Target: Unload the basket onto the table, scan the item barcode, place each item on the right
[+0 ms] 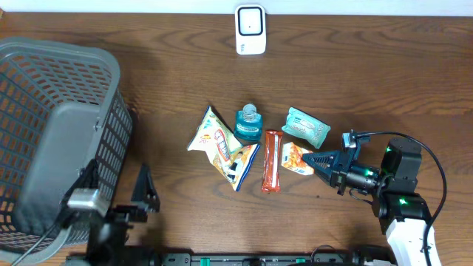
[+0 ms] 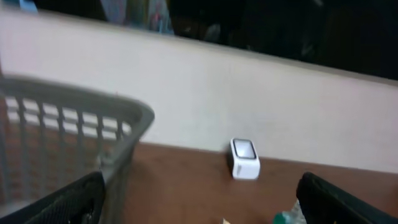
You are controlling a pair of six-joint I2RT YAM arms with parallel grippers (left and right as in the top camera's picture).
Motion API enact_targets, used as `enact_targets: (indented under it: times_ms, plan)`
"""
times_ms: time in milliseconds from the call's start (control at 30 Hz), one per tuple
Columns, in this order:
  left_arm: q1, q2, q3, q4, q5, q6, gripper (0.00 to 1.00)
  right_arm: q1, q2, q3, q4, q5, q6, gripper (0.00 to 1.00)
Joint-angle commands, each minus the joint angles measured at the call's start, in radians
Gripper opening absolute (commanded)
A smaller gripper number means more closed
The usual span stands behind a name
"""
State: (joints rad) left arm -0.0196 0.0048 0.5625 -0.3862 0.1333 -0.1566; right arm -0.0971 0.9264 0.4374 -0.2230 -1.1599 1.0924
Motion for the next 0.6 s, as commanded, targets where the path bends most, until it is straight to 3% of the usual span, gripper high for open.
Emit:
enact_targets:
  times_ms: [0, 167, 567]
  plan:
    - [0.002, -0.002, -0.095, 0.055, 0.012, -0.120, 0.98, -0.006, -0.007, 0.005, -0.003, -0.017, 0.011, 0.01]
    - [0.002, -0.002, -0.234, 0.128, 0.012, -0.224, 0.98, -0.006, -0.007, 0.005, -0.003, -0.017, 0.011, 0.01]
    - [0.002, -0.002, -0.399, 0.134, 0.012, -0.249, 0.98, -0.006, -0.007, 0.005, -0.067, 0.012, 0.011, 0.01]
